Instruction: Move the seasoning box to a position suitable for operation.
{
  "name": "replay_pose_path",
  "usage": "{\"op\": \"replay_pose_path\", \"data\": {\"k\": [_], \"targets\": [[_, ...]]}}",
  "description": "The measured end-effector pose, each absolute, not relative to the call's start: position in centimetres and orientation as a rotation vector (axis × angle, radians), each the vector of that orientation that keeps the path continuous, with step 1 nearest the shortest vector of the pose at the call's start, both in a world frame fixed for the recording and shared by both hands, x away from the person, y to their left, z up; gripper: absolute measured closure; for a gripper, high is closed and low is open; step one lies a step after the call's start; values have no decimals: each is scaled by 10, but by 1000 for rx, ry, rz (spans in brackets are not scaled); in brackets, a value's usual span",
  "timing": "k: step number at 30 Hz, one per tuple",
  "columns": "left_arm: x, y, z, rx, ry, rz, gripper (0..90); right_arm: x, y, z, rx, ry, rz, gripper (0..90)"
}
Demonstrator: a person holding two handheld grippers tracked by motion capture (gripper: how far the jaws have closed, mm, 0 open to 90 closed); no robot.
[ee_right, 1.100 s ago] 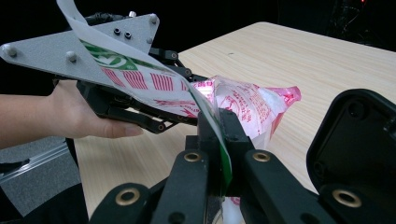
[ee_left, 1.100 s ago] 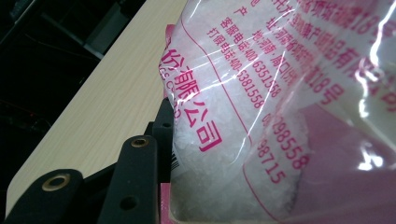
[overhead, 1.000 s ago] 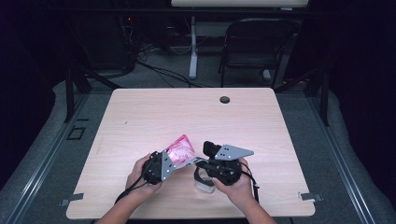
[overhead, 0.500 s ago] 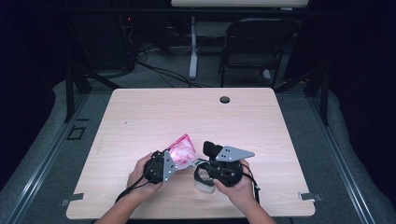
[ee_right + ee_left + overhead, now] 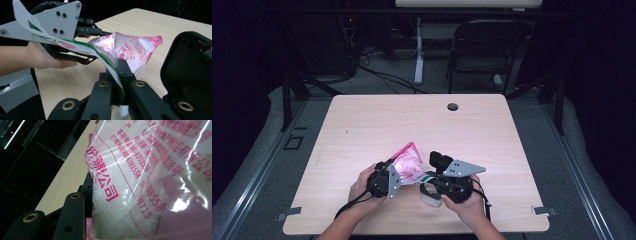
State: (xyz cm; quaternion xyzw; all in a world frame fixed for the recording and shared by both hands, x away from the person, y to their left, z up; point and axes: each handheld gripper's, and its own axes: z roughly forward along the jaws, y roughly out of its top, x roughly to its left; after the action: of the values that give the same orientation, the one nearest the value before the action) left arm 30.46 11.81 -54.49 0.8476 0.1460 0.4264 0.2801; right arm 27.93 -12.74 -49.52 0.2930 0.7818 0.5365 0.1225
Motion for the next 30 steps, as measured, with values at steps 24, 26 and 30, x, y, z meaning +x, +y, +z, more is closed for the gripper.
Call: {"op": "replay_pose_path", "data": {"k": [24,26,30], "targets": [[302,118,-545,2259,333,1253,625,277,-127,-499,839,2290,1543,895],[302,118,-545,2260,322,1266,625,276,-128,-499,835,2292,1539,895],[302,118,-544,2255,307,1284,625,276,-128,-500,837,2290,1539,895]]}}
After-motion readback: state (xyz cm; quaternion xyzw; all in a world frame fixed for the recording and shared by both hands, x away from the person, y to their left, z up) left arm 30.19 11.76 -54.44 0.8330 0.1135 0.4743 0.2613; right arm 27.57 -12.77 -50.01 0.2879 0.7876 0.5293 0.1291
